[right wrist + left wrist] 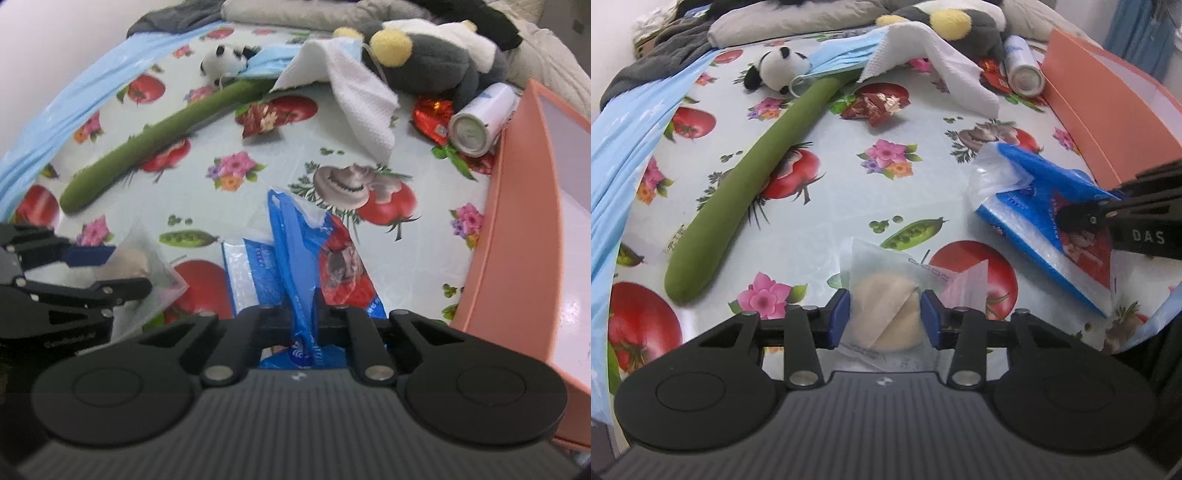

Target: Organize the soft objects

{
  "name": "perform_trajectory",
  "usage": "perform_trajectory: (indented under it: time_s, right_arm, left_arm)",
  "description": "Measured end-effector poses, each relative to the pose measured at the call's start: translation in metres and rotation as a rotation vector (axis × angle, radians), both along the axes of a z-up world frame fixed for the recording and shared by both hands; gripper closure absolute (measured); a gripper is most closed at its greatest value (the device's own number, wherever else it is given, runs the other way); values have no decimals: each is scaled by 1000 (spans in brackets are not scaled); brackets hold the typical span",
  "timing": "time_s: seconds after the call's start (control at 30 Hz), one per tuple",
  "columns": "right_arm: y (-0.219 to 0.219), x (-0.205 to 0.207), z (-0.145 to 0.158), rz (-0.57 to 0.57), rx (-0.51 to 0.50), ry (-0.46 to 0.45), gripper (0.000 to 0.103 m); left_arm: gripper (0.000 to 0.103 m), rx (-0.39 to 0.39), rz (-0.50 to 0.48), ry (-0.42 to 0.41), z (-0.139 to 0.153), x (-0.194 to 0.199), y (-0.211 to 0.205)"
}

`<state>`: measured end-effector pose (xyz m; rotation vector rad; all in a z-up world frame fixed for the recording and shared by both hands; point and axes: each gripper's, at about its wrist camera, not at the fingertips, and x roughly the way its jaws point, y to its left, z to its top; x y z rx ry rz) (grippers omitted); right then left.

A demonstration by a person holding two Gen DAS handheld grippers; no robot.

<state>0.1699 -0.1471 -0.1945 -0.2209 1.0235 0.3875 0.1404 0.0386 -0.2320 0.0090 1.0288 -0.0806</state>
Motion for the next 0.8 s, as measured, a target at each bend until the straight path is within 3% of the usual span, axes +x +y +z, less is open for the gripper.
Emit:
perform_trajectory:
  time_s: [0.27,0.3,0.33,0.43,0.8]
  right_arm:
    - [-7,-17,29,-51,37,-74,91]
    - [-8,-20,33,-58,41,-82,91]
    - [-9,-23,36,-64,44,-89,91]
    - [-13,-32,47,-81,58,-117,91]
    - [-24,-59,87,-123,93,-220,91]
  left_arm:
    - [71,-30,80,-50,24,-11,3]
    - [89,-27,84,-57,27,-13,2]
    - [96,-31,89,-58,30,-14,2]
    - [96,-73,110,-79,41,-21,5]
    - [97,-80,89,-206,89,-42,-11]
